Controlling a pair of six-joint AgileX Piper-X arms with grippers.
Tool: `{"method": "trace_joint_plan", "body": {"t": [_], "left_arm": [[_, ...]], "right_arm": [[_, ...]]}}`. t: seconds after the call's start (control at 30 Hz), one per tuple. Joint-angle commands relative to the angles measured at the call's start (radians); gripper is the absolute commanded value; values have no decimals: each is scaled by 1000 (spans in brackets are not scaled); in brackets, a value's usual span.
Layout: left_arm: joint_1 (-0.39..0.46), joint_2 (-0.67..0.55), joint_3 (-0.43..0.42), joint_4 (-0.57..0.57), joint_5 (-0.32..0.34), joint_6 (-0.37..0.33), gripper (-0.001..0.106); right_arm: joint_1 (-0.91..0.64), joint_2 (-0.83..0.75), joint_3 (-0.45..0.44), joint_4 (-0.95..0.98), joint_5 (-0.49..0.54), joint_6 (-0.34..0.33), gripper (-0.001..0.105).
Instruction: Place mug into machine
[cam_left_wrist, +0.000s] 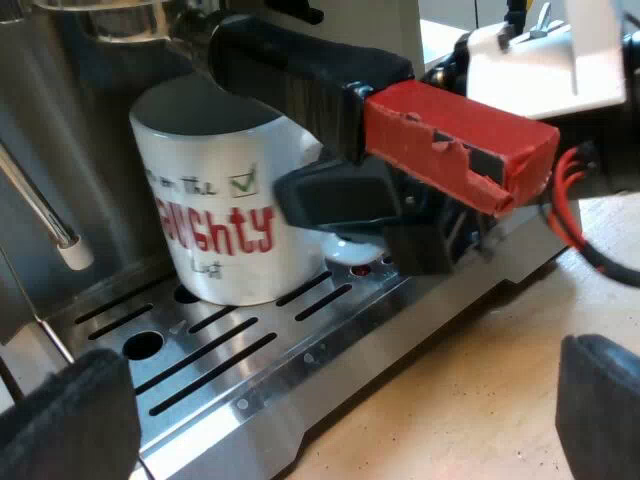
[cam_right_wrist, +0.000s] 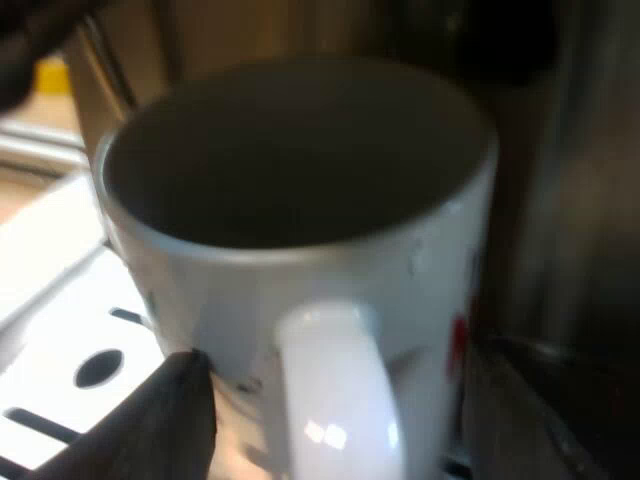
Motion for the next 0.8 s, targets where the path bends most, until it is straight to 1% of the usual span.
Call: {"method": "trace_joint_plan", "body": {"t": [0.03, 0.1, 0.17, 0.2, 0.27, 0.33, 0.47, 0.6, 0.63, 0.7, 0.73, 0.8], "left_arm": [[-4, 0, -16, -9, 6, -5, 85], [-4, 0, -32, 2, 6, -5, 85], [-4, 0, -67, 52, 6, -5, 85], [-4, 0, -78, 68, 6, -5, 85], [-4, -2, -118, 134, 6, -5, 85], [-4, -2, -147, 174, 6, -2, 85], [-4, -5, -203, 233, 6, -2, 85], [-4, -36, -244, 263, 6, -2, 85], [-4, -50, -257, 278, 6, -2, 85], [-4, -76, -273, 304, 6, -2, 85], [-4, -99, -283, 322, 6, -2, 85], [-4, -134, -299, 345, 8, -2, 85]], "right_arm": [[9, -68, -6, 172, 33, -3, 55], [21, -105, -3, 253, 37, -3, 55], [39, -169, 18, 316, 42, -3, 55], [42, -181, 28, 319, 39, -3, 55], [72, -252, 66, 330, 40, -3, 55], [93, -313, 86, 364, 46, -3, 55], [167, -441, 114, 468, 118, -3, 55], [222, -544, 115, 526, 131, -3, 55], [240, -575, 115, 531, 148, -3, 55], [267, -612, 115, 532, 184, -3, 52], [284, -638, 115, 532, 206, -3, 47], [306, -676, 115, 532, 213, -3, 37]]}}
